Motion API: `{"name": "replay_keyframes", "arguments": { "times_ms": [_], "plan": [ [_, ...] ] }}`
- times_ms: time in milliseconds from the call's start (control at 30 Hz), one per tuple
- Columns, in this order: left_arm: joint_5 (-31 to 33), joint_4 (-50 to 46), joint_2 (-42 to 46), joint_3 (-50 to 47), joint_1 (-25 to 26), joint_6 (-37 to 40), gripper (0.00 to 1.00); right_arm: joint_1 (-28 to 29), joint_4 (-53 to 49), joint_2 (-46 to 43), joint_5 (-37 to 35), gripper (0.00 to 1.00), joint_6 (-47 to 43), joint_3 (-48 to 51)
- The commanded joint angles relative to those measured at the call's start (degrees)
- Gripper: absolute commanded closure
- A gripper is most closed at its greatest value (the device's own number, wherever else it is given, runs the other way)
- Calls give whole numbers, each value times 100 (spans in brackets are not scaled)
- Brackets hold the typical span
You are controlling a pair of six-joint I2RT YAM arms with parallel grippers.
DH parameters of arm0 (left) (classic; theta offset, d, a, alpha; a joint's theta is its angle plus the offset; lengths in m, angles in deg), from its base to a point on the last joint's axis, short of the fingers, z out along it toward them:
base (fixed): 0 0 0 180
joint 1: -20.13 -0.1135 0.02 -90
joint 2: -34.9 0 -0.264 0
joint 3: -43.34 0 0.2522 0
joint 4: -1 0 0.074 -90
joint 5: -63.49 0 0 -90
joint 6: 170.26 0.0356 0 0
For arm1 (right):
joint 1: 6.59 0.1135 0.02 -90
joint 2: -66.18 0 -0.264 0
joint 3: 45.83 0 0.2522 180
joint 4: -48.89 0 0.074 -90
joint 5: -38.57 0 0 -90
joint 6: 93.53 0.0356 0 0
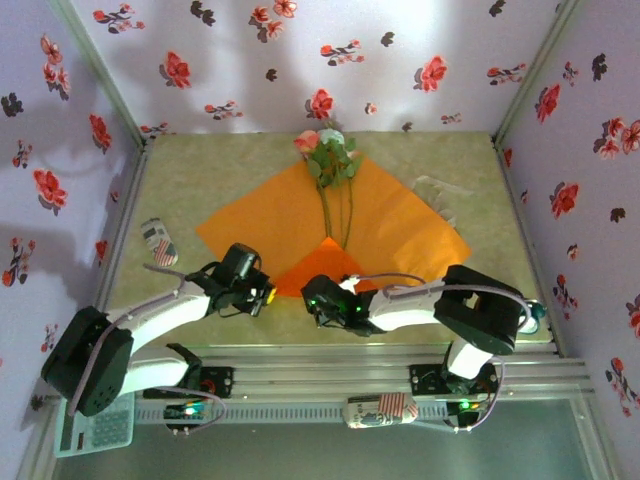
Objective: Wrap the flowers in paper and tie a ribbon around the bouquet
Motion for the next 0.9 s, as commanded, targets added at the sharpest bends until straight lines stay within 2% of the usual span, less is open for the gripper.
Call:
{"name": "replay_keyframes", "arguments": {
  "times_ms": [0, 67, 133, 233, 400, 533, 567, 667, 733, 767, 833, 867],
  "plan": [
    [22, -369, 83, 91, 29, 94, 100, 2, -652, -321, -560, 74, 1217, 54],
    [22, -375, 62, 121, 31, 87, 100, -15, -738, -474, -582, 59, 1194, 213],
    [22, -386, 34, 142, 34, 96, 100, -24, -891, -627, -567, 54, 1242, 347],
    [11, -381, -2, 151, 29, 95, 100, -53, -1100, -814, -548, 51, 1280, 518],
    [13, -381, -49, 175, 29, 105, 100, -99, -1356, -1148, -634, 52, 1428, 817],
    [13, -401, -114, 238, 29, 140, 100, -136, -1684, -1491, -733, 64, 1487, 996],
    [13, -404, -123, 248, 32, 140, 100, -149, -1739, -1552, -739, 71, 1504, 1040],
    [13, -397, -150, 261, 30, 137, 100, -181, -1896, -1714, -781, 99, 1531, 1136],
    [14, -412, -166, 271, 29, 149, 100, -200, -2064, -1825, -808, 100, 1542, 1154],
    [13, -418, -175, 280, 29, 158, 100, -208, -2162, -1894, -830, 97, 1544, 1159],
    [0, -423, -185, 277, 30, 154, 100, -258, -2342, -2024, -835, 70, 1522, 1184],
    [4, -434, -185, 282, 29, 157, 100, -298, -2452, -2102, -841, 60, 1477, 1189]
  ]
}}
